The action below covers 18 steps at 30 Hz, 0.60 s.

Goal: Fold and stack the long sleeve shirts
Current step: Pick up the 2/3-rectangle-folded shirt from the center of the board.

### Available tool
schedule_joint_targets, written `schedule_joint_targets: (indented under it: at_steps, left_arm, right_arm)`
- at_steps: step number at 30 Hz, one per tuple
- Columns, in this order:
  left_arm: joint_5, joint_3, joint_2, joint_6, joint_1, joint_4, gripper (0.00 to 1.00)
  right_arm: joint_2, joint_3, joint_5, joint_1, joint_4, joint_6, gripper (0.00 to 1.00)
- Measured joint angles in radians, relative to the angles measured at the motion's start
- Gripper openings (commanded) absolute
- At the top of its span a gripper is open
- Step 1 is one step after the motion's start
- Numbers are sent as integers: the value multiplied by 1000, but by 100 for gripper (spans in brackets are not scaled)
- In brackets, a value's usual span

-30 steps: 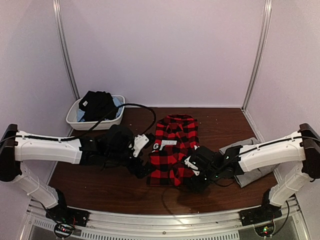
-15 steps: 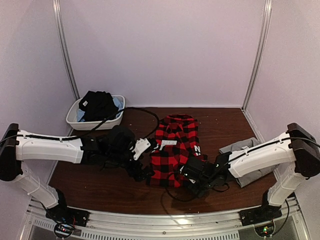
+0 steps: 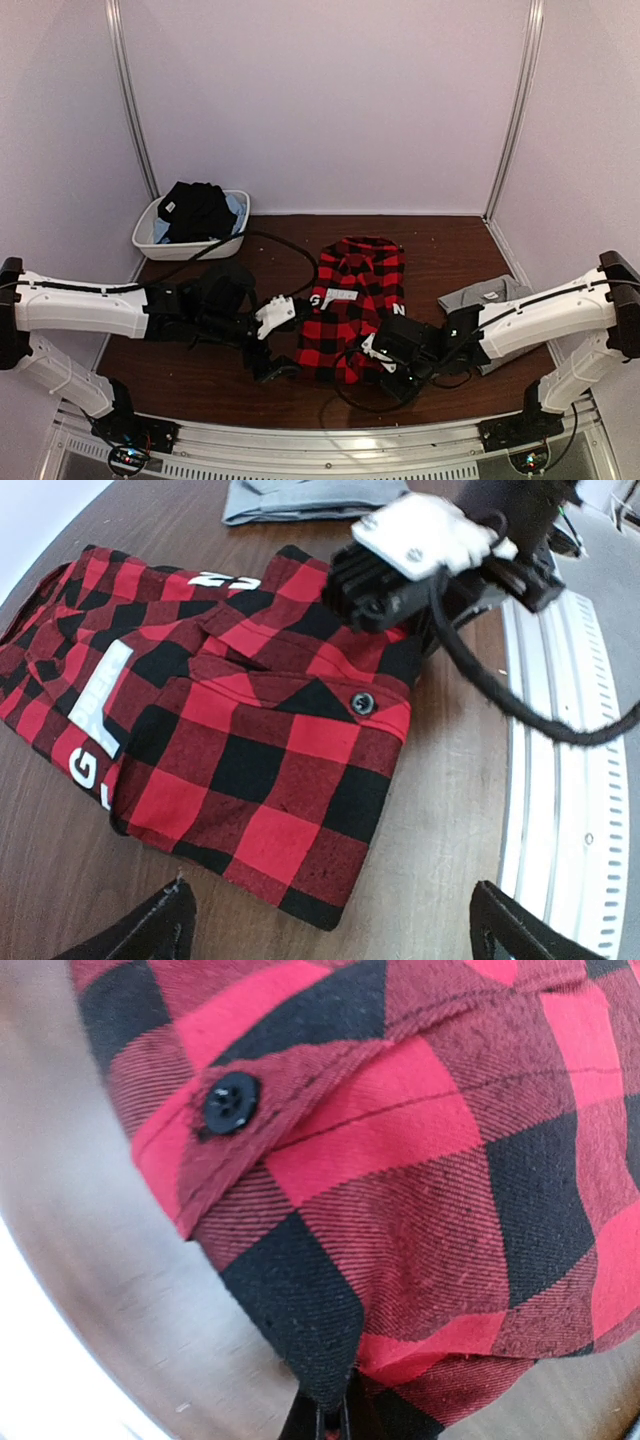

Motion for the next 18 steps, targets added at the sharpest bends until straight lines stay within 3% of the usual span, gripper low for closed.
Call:
schedule_joint_targets:
  at_steps: [8, 18]
  left_arm:
    - [-4, -78, 1, 184, -136, 37, 98]
    - [-184, -154, 85, 271, -254, 214, 95]
  right_arm:
    - [-142, -46, -242, 3, 21, 17, 0]
    - [-228, -77, -414, -6, 80, 41, 0]
